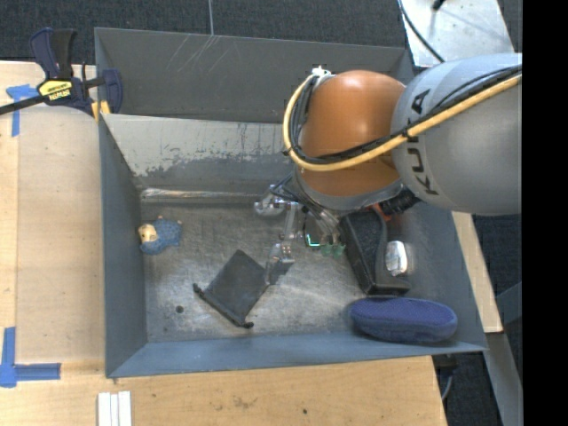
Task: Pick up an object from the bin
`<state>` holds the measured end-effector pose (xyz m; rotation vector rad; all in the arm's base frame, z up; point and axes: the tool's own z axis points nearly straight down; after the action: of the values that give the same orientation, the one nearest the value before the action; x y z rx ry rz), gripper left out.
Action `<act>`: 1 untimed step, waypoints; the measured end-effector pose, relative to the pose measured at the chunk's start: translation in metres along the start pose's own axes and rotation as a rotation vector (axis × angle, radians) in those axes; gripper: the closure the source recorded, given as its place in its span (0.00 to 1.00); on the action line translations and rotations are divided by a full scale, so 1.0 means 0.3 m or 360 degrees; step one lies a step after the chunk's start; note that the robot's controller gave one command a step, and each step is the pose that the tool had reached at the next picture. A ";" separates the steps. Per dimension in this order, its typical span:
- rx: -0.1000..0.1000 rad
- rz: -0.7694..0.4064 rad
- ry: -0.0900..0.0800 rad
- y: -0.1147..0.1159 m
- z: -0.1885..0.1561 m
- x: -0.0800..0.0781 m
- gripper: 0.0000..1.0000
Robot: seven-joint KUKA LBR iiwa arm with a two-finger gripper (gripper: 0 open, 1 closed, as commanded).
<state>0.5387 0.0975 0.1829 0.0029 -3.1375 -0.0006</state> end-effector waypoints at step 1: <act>0.0001 -0.0785 -0.0002 0.065 0.350 0.082 0.00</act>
Offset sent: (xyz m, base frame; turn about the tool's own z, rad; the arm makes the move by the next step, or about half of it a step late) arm -0.0244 0.0199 -0.1036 -0.4938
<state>0.5136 0.1171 0.0780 0.7694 -3.0435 -0.0009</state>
